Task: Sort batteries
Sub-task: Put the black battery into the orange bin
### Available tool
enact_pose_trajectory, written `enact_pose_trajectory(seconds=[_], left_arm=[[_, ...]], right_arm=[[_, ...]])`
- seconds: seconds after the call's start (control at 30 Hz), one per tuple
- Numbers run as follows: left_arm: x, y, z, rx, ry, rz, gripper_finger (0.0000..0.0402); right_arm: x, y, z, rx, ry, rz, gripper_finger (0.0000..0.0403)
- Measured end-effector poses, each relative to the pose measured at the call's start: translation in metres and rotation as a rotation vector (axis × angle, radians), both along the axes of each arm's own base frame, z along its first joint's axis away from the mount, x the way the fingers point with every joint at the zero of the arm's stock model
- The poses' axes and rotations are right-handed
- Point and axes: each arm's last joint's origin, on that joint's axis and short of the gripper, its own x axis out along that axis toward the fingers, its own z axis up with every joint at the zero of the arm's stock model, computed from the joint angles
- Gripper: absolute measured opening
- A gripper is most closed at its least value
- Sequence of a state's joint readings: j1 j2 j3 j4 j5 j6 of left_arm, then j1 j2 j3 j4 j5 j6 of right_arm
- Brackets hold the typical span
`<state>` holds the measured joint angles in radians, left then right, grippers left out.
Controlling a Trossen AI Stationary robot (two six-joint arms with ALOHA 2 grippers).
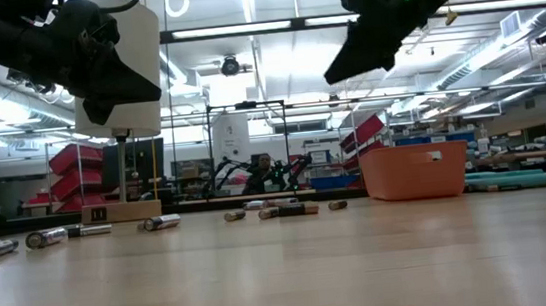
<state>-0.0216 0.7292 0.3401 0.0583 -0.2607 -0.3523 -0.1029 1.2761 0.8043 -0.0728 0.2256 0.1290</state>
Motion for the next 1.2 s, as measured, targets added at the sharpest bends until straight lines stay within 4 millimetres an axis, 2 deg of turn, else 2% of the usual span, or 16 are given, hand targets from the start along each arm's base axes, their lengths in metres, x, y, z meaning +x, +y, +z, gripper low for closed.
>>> enact_pose_trajectory(seconds=[0.2,0.63,1.2], left_arm=[[0.0,0.0,0.0,0.0,-0.002,0.001,0.003],[0.0,0.0,0.0,-0.001,-0.003,0.001,0.003],[0.0,0.001,0.001,0.005,-0.013,0.023,0.003]], right_arm=[[0.016,0.012,-0.007,-0.029,-0.036,0.064,0.0062],[0.046,0.022,-0.044,-0.071,-0.011,0.127,0.0066],[0.066,0.033,-0.11,-0.06,0.15,0.161,0.0085]])
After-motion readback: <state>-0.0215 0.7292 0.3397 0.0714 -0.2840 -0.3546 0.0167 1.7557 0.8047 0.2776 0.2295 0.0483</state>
